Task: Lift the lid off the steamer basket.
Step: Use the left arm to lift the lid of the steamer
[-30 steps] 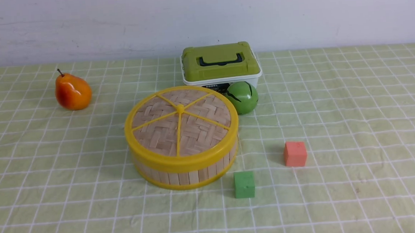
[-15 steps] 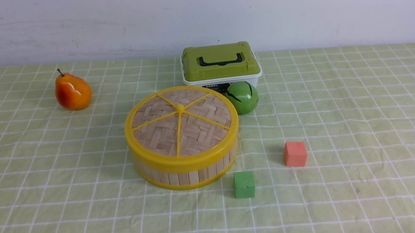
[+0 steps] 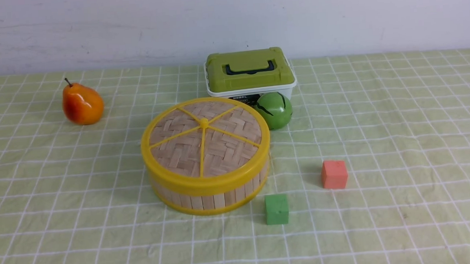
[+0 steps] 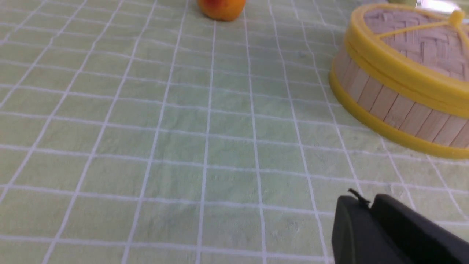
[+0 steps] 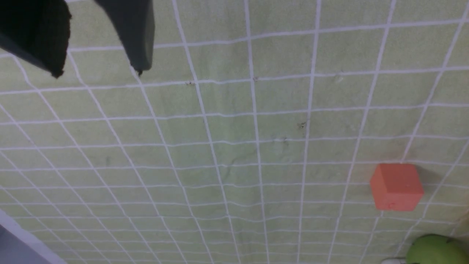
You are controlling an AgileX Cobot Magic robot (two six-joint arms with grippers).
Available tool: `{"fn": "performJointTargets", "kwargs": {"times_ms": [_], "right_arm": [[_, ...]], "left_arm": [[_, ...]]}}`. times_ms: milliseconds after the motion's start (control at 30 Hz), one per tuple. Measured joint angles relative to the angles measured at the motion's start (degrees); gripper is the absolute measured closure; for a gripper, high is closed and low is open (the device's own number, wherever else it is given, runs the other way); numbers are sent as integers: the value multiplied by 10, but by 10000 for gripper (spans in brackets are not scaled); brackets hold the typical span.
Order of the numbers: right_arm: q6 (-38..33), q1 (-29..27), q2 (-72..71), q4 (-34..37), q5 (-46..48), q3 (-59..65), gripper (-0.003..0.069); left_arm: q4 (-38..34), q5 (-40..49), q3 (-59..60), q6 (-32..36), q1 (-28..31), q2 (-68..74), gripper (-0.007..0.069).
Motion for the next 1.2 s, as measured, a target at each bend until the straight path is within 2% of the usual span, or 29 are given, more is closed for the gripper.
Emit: {"fn": "performJointTargets", "kwargs": {"times_ms": [433,533,600,667,700,733,800,833,867,933,1100,1200], "right_arm": [[0,0,0,0,0,0,415],[0,0,0,0,0,0,415],[0,0,0,0,0,0,415],[0,0,0,0,0,0,415],[0,0,0,0,0,0,415],[0,0,0,0,0,0,415],[0,0,0,0,0,0,415],[0,0,0,0,0,0,415],[0,0,0,0,0,0,415],[0,0,0,0,0,0,415],[0,0,0,0,0,0,415],[0,0,0,0,0,0,415]], "left_arm": [[15,-376,0,-11,0,0,557],[1,-462,0,-52,0,0,556],[-1,-482,-23,-90,0,0,564],[1,-466,-56,-108,0,0,578],[4,-411,-128,-123,0,4,623],[4,-379,-166,-126,0,11,637],[5,-313,-234,-128,0,35,637],[7,-247,-299,-130,0,76,637],[7,-239,-308,-130,0,76,637],[19,-163,-395,-126,0,151,637],[42,-116,-468,-121,0,300,637],[23,-14,-502,-121,-1,430,637]]}}
